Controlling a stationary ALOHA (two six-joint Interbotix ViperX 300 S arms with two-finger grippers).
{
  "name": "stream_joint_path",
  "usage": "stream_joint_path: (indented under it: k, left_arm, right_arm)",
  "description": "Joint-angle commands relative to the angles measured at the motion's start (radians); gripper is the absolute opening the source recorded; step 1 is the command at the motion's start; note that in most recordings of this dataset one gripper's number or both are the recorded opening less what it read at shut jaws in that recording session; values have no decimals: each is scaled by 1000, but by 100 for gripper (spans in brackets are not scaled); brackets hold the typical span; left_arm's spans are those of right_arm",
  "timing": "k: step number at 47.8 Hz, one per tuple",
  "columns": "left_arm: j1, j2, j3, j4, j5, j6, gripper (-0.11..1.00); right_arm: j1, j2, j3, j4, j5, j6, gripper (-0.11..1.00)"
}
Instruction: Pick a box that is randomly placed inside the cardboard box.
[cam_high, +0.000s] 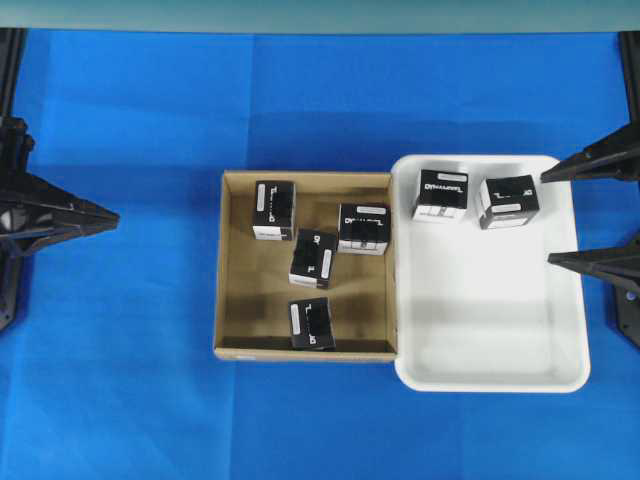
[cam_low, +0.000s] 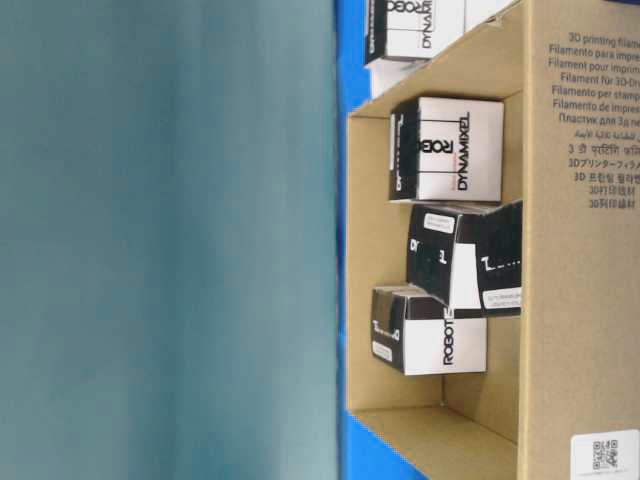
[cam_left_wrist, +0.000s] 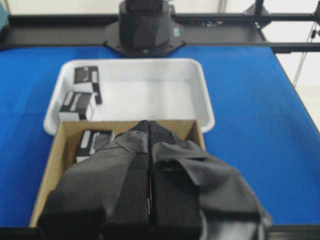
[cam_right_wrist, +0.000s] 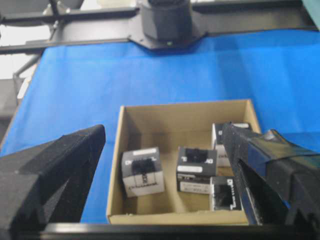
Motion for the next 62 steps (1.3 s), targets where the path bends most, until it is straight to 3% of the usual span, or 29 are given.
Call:
stream_joint_path:
  k: [1, 62]
  left_arm:
    - [0, 3, -26, 3, -6, 3, -7]
    - [-2, -29, -25, 3, -5, -3, -7]
  right_arm:
    - [2, 2, -8, 3, -12, 3, 98]
    - [3, 2, 5, 3, -12, 5, 98]
